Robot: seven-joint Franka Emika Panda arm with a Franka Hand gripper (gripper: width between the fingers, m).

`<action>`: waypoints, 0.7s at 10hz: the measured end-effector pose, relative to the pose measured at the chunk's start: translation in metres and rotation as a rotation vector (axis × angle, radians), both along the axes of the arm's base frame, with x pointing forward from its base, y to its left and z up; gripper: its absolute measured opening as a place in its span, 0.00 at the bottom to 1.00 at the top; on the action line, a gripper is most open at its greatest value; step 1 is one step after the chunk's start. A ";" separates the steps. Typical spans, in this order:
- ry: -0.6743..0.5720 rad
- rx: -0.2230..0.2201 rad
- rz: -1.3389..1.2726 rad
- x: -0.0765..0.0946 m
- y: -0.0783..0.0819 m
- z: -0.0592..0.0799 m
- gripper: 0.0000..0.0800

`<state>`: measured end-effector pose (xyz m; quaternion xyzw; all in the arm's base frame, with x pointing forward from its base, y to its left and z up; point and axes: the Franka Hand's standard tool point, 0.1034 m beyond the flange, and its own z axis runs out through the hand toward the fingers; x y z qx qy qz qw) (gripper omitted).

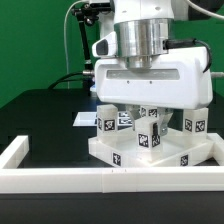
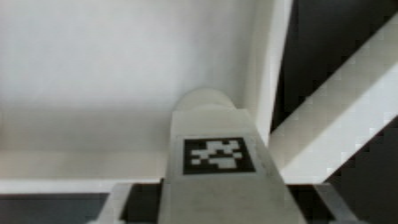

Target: Assemble square table

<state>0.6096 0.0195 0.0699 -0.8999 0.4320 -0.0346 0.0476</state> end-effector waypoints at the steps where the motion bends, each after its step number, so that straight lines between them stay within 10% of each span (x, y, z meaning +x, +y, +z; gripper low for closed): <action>1: 0.001 0.004 -0.018 0.000 0.000 0.000 0.36; 2: 0.000 0.006 -0.009 0.000 0.001 0.000 0.36; 5: -0.009 -0.011 0.150 0.000 0.003 0.000 0.77; 7: -0.021 -0.033 0.357 0.000 0.003 0.000 0.80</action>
Offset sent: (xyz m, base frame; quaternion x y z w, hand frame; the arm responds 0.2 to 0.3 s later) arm -0.0014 0.0049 0.0046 -0.0067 -0.0079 -0.0865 0.9962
